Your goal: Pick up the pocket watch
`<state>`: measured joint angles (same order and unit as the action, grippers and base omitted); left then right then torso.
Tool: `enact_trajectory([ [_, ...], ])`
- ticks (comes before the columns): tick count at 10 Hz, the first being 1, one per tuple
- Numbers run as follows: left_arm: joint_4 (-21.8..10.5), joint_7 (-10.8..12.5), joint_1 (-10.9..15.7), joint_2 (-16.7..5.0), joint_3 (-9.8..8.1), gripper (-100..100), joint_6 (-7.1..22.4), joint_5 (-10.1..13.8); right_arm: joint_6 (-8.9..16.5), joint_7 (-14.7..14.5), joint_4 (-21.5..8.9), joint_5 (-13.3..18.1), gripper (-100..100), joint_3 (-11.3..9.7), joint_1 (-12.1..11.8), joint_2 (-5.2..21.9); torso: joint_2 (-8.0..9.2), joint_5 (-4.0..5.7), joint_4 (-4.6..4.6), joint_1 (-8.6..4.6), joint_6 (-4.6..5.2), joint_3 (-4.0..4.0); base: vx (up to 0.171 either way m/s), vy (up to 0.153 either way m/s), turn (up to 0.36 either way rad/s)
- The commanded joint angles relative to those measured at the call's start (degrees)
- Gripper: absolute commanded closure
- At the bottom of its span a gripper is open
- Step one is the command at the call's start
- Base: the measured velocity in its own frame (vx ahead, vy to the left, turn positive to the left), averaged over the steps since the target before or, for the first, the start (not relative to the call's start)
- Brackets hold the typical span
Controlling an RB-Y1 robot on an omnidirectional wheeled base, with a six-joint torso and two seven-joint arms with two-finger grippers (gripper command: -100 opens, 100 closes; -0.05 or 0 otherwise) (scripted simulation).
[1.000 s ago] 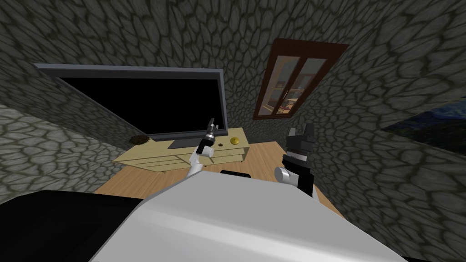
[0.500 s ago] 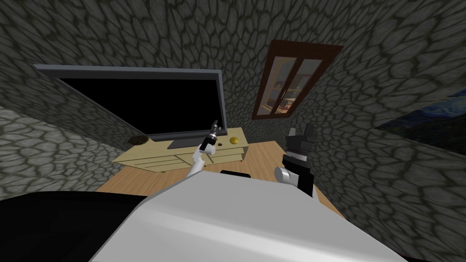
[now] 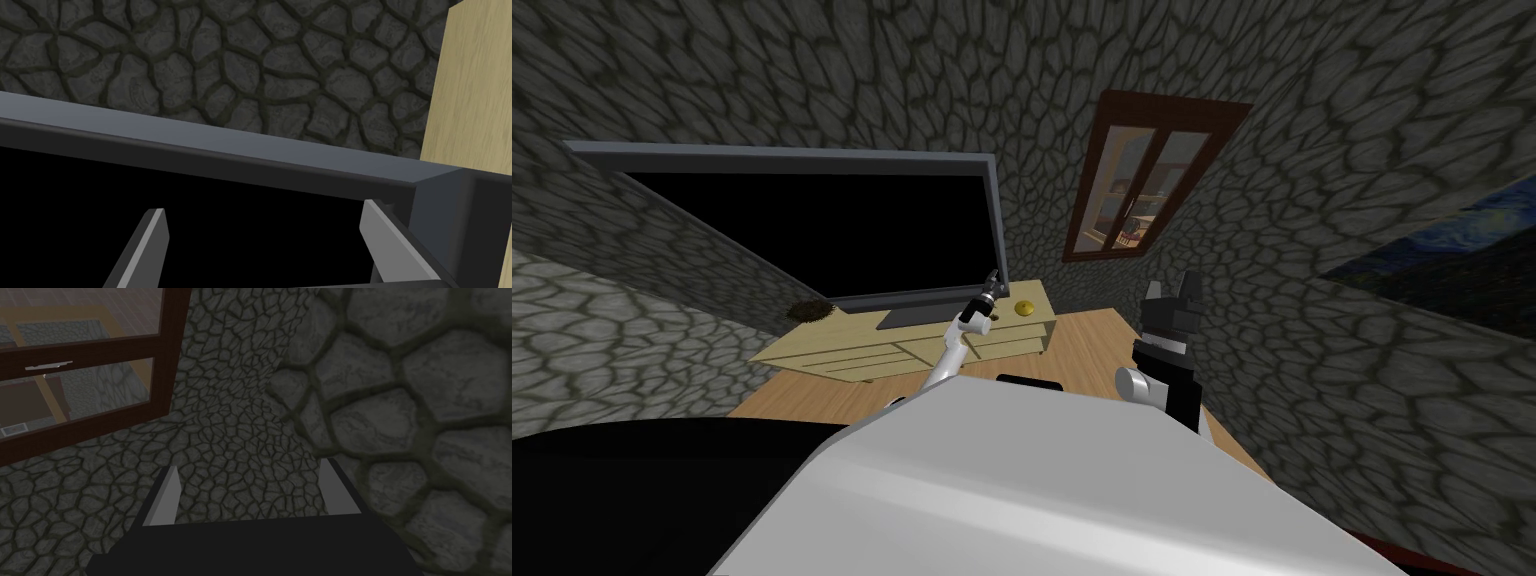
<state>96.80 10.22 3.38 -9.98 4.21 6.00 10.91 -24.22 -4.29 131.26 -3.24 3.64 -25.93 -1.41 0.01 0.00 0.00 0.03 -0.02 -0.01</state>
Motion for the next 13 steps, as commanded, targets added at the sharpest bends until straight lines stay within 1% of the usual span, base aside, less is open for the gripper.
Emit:
enact_trajectory([
  [1,-2.86,0.92,2.45,-0.13,0.27,-100,2.86,0.98,0.0,0.0,0.0,0.0,0,0.0,0.0,0.0,0.0,0.0,0.0,0.0,0.0,0.0,-0.006,0.01,-0.059],
  [2,-3.33,0.92,2.45,-0.13,0.27,-100,3.96,0.98,0.0,0.0,0.0,0.0,0,0.0,0.0,0.0,-0.02,0.0,0.0,0.01,0.02,0.01,-0.003,0.012,-0.032],
  [3,-5.65,1.8,4.16,-0.44,0.56,-100,5.88,1.97,0.0,0.0,0.0,0.0,0,0.0,0.0,0.0,-0.02,0.0,0.0,0.02,-0.01,0.01,0.003,0.019,-0.071],
  [4,-5.87,1.8,4.16,-0.44,0.56,-100,6.99,1.97,0.0,0.0,0.0,0.0,0,0.0,0.0,0.0,-0.04,-0.01,0.01,0.05,0.01,0.02,0.001,0.017,-0.037],
  [5,-8.39,2.73,5.78,-0.8,0.82,-100,8.83,3.02,0.0,0.0,0.0,0.0,0,0.0,0.0,0.0,-0.04,-0.01,0.01,0.05,-0.01,0.02,0.0,0.022,-0.068],
  [6,-8.39,2.73,5.78,-0.8,0.82,-100,9.81,3.02,0.0,0.0,0.0,0.0,0,0.0,0.0,0.0,-0.04,-0.01,0.01,0.06,0.01,0.02,0.0,0.023,-0.047],
  [7,-10.9,3.68,7.3,-1.2,1.05,-100,11.47,4.14,0.0,0.0,0.0,0.0,0,0.0,0.0,0.0,-0.03,-0.01,0.0,0.06,-0.01,0.01,0.001,0.035,-0.066],
  [8,-10.9,3.68,7.3,-1.2,1.05,-100,13.27,4.14,0.0,0.0,0.0,0.0,0,0.0,0.0,0.0,-0.03,-0.02,0.0,0.11,0.0,0.02,0.004,0.031,-0.051],
  [9,-12.88,4.67,8.73,-1.63,1.25,-100,15.16,5.32,0.0,0.0,0.0,0.0,0,0.0,0.0,0.0,-0.04,-0.02,0.01,0.1,-0.01,0.02,0.008,0.033,-0.094],
  [10,-13.39,4.67,8.73,-1.63,1.25,-100,16.49,5.32,0.0,0.0,0.0,0.0,0,0.0,0.0,0.0,-0.05,-0.02,0.01,0.12,0.0,0.03,0.009,0.033,-0.048],
  [11,-13.39,4.67,8.73,-1.63,1.25,-100,16.49,5.32,0.0,0.0,0.0,0.0,0,0.0,0.0,0.0,-0.06,-0.02,0.01,0.11,-0.02,0.03,0.006,0.014,0.009],
  [12,-15.46,5.68,10.05,-2.07,1.42,-100,19.45,6.55,0.0,0.0,0.0,0.0,0,0.0,0.0,0.0,-0.05,-0.01,0.01,0.05,-0.02,0.03,0.008,0.026,-0.084],
  [13,-15.85,5.68,10.05,-2.07,1.42,-100,19.73,6.55,0.0,0.0,0.0,0.0,0,0.0,0.0,0.0,-0.06,-0.01,0.01,0.08,0.0,0.03,0.013,0.033,-0.064],
])
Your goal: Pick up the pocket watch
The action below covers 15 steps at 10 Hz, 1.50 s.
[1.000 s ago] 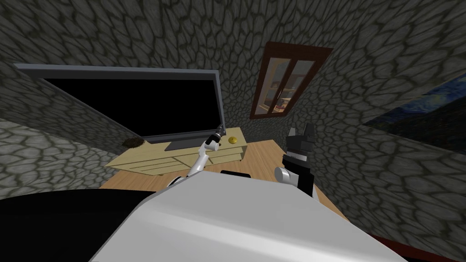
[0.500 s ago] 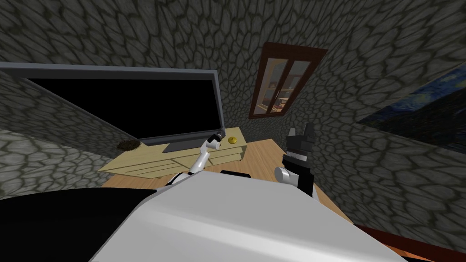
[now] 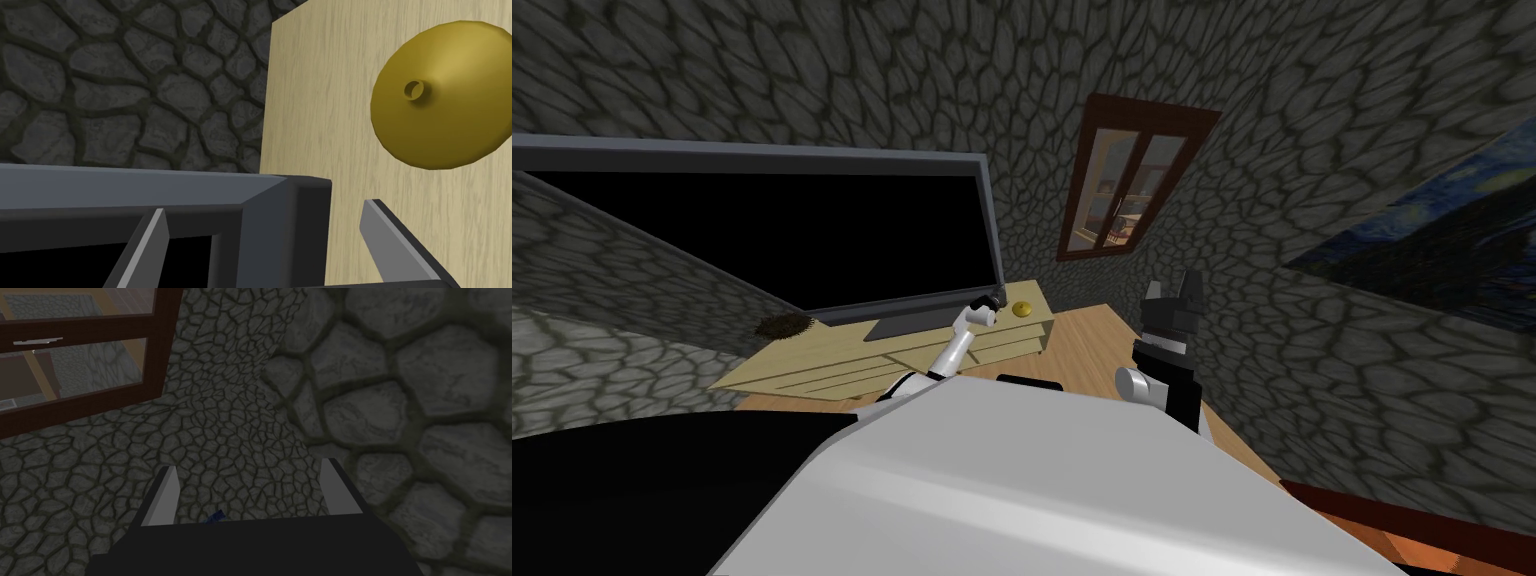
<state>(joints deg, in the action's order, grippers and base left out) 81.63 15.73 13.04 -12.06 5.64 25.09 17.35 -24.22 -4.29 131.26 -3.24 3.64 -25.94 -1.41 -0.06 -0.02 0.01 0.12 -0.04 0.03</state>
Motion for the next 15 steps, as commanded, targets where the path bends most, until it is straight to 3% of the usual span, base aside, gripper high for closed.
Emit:
enact_trajectory([
  [1,-2.86,1.2,1.61,-0.41,0.13,-100,2.86,1.37,0.0,0.0,0.0,0.0,0,0.0,0.0,0.0,0.0,0.0,0.0,0.0,0.0,0.0,0.014,0.051,-0.103],
  [15,-18.52,8.03,7.52,-3.13,0.46,-100,24.08,10.17,0.0,0.0,0.0,0.0,0,0.0,0.0,0.0,-0.03,-0.02,0.01,0.07,-0.02,0.02,0.015,0.058,-0.081],
])
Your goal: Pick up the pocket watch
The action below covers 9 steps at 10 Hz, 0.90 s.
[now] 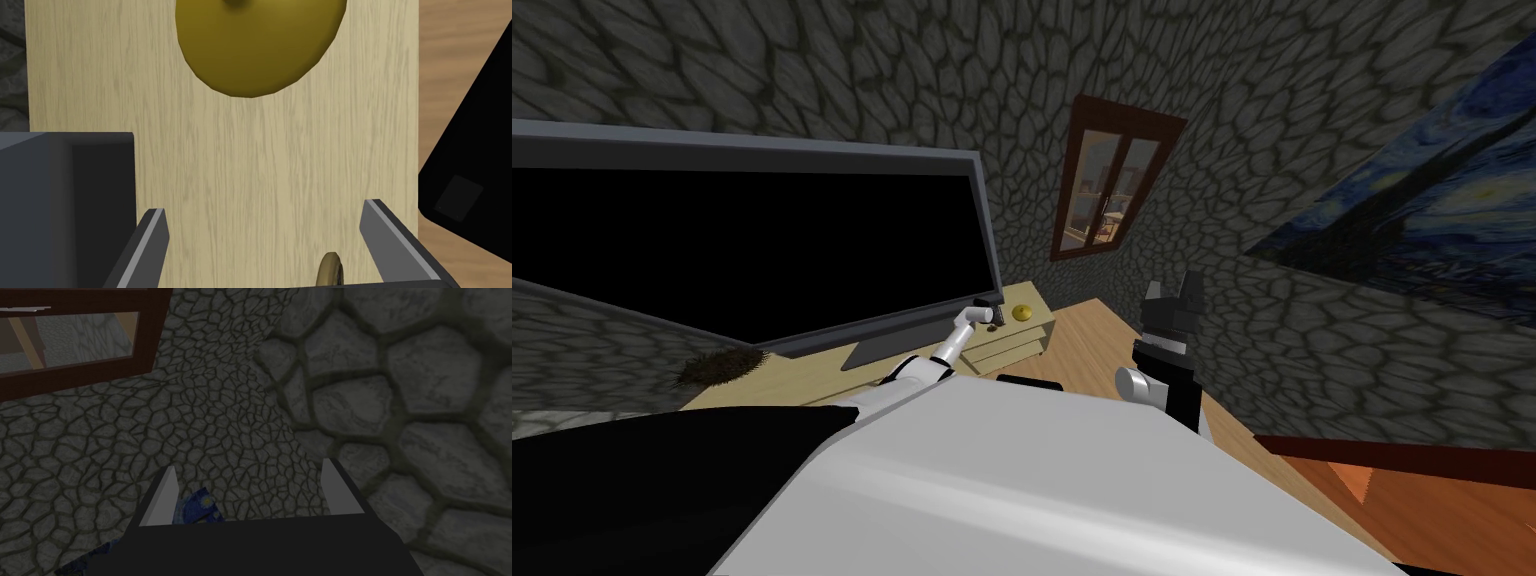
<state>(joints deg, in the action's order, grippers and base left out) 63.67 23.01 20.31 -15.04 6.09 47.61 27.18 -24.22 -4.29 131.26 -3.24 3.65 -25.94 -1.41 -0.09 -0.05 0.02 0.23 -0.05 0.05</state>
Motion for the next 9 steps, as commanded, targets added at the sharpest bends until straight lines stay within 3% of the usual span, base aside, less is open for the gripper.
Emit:
enact_trajectory([
  [1,-0.56,0.75,0.25,-0.15,0.01,-100,2.37,0.34,0.0,0.0,0.0,0.0,0,0.0,0.0,0.0,0.0,0.0,0.0,0.0,0.0,0.0,0.014,0.06,-0.047],
  [4,-4.01,2.37,1.21,-1.04,-0.04,-100,7.11,2.5,0.0,0.0,0.0,0.0,0,0.0,0.0,0.0,0.02,0.0,-0.01,-0.04,-0.01,-0.01,0.013,0.057,-0.078],
  [7,-5.49,3.1,1.58,-1.5,-0.08,-100,9.38,3.48,0.0,0.0,0.0,0.0,0,0.0,0.0,0.0,0.01,0.0,-0.01,-0.02,-0.01,-0.01,0.013,0.055,-0.059],
  [9,-7.94,4.37,2.13,-2.32,-0.17,-100,13.09,5.2,0.0,0.0,0.0,0.0,0,0.0,0.0,0.0,0.0,0.0,0.0,-0.01,0.0,0.0,0.02,0.075,-0.103],
])
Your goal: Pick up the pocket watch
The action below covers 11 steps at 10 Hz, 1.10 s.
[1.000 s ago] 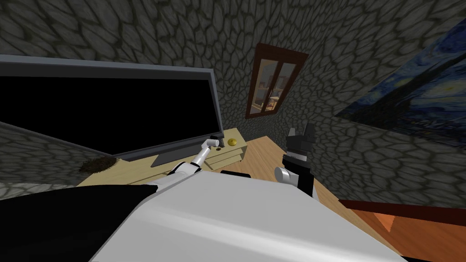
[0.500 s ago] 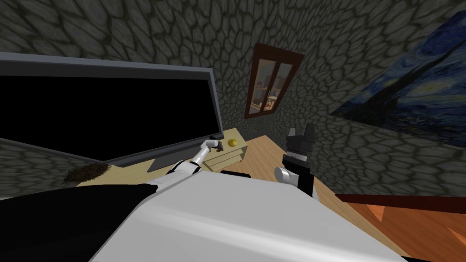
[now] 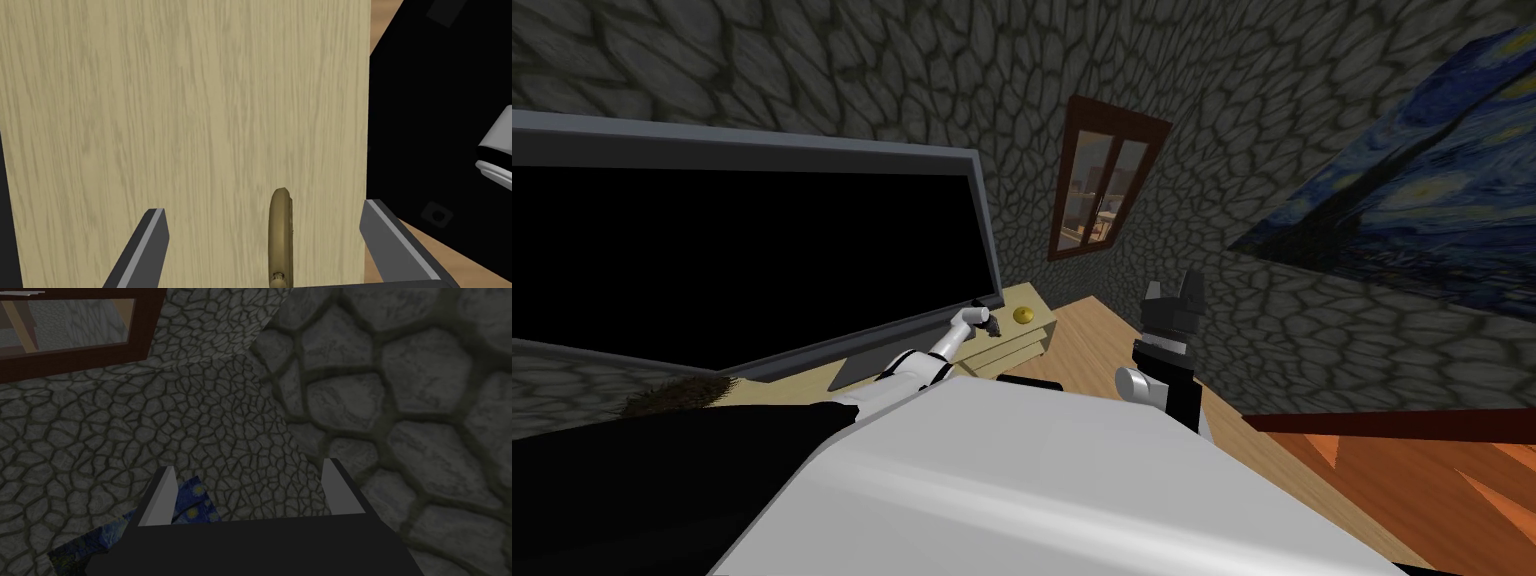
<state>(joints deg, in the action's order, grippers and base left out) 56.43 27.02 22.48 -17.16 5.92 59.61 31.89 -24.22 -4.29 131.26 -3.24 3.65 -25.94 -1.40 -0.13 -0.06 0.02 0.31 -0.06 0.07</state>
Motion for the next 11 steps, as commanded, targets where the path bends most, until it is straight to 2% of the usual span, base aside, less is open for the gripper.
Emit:
enact_trajectory([
  [1,-1.66,0.88,0.13,-0.53,-0.05,-100,2.6,1.21,0.0,0.0,0.0,0.0,0,0.0,0.0,0.0,0.0,0.0,0.0,0.0,0.0,0.0,0.017,0.085,-0.111],
  [4,-3.33,1.89,0.36,-1.12,-0.15,-100,5.46,2.61,0.0,0.0,0.0,0.0,0,0.0,0.0,0.0,0.08,0.01,-0.01,-0.09,0.0,-0.04,-0.004,0.054,-0.072],
  [5,-3.35,1.65,0.4,-0.9,-0.08,-100,4.61,2.3,0.0,0.0,0.0,0.0,0,0.0,0.0,-0.01,0.13,0.04,-0.03,-0.22,0.0,-0.07,-0.007,0.008,-0.012],
  [6,-3.33,1.74,0.38,-0.93,-0.09,0,4.86,2.34,0.0,0.0,0.0,0.0,0,0.0,0.0,-0.01,0.11,0.05,-0.02,-0.29,-0.01,-0.06,0.0,0.0,0.0],
  [7,-4.56,1.07,-0.17,-0.12,-0.33,-100,3.2,1.84,0.0,0.0,0.0,0.0,0,-0.01,0.0,-0.01,0.09,0.06,-0.02,-0.32,0.0,-0.05,0.0,0.0,0.0],
  [9,-6.1,0.25,-0.85,0.9,-0.63,-100,1.16,1.21,0.0,0.0,0.0,0.0,0,-0.01,0.0,-0.01,0.06,0.07,-0.01,-0.36,-0.01,-0.03,0.005,-0.006,0.016],
  [10,-5.77,0.45,-0.57,0.53,-0.55,-100,1.88,1.49,0.0,0.0,0.0,0.0,0,-0.01,0.0,-0.01,0.07,0.07,-0.01,-0.36,-0.01,-0.04,0.0,0.0,0.0],
  [11,-5.79,0.37,-0.66,0.58,-0.56,100,1.66,1.45,0.0,0.0,0.0,0.0,0,-0.01,0.0,-0.01,0.07,0.07,-0.02,-0.35,0.0,-0.04,0.0,0.0,0.0],
])
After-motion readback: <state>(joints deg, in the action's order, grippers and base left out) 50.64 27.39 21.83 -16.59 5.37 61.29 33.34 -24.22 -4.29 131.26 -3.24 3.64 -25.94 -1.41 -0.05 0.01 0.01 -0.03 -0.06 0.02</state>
